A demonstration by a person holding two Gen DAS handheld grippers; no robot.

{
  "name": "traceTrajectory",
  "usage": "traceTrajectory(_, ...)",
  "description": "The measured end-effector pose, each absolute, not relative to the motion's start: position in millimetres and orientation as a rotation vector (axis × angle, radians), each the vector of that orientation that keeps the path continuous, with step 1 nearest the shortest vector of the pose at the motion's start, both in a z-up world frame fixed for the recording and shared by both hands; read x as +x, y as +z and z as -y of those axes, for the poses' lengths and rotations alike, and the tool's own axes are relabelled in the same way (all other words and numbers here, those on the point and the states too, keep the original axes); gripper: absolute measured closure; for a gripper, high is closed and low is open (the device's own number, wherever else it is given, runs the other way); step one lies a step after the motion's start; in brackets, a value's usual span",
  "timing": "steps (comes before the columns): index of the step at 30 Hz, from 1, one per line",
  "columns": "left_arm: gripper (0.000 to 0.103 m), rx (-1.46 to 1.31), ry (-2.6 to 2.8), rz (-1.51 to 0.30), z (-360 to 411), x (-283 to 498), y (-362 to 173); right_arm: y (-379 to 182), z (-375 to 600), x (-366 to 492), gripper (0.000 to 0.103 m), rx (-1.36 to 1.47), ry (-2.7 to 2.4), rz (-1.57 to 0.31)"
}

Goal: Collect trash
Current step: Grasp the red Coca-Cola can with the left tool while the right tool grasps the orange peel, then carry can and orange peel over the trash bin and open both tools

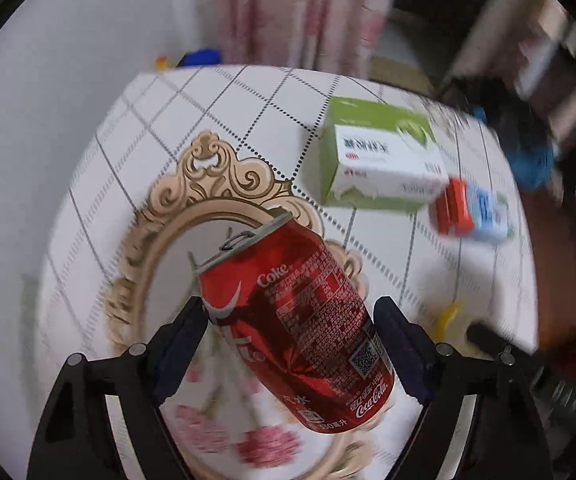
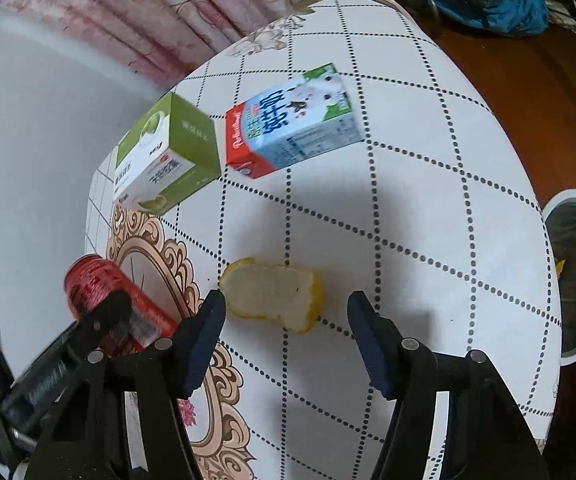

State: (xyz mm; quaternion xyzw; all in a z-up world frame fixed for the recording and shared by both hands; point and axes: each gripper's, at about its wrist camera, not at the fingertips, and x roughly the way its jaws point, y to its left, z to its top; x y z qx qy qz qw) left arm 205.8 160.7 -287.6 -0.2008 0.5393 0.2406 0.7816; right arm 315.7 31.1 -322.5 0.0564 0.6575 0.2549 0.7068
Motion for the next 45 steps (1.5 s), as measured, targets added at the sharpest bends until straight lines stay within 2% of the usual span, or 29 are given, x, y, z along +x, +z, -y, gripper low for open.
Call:
traceTrajectory(3,0.019,-0.423,0.488,-1.175,-168.5,205.0,-288.6,-330.0,-37.1,314.5,0.045,0.123,0.562,-1.474)
traceTrajectory(6,0.019,-0.486,0.464,-1.219,-175.2,219.4,-302.6,-334.7,-43.0,313.3,0.058,0.112,0.560,-1.480)
traceTrajectory(9,0.019,-0.530,0.462,-1.221,-176.3,225.4,-312.4,-336.0,-41.9,314.1,0.077,0.098,0.545,-1.461)
traceTrajectory(10,0.019,-0.536,0.465,-1.225,-176.6,225.8,-313.3,-337.1,-40.8,315.4,0.087,0.095,0.540,-1.461)
traceTrajectory(11,0.021,-0.542,0.466,-1.222,-176.7,225.2,-312.9,-337.5,-38.1,316.5,0.091,0.096,0.536,-1.461)
traceTrajectory(21,0.023,-0.467,0.501,-1.132,-163.4,199.9,-279.7,-322.3,-25.0,311.5,0.094,0.150,0.579,-1.417)
traceTrajectory(32,0.024,-0.283,0.509,-0.983,-117.4,179.5,-201.8,-250.6,19.6,310.0,0.094,0.201,0.627,-1.304)
traceTrajectory(37,0.024,-0.238,0.436,-0.907,-74.6,190.5,-158.9,-201.6,66.9,316.4,0.094,0.237,0.628,-1.223)
traceTrajectory(45,0.025,-0.163,0.263,-0.815,19.0,226.3,-105.4,-162.4,183.7,339.2,0.094,0.308,0.531,-1.146)
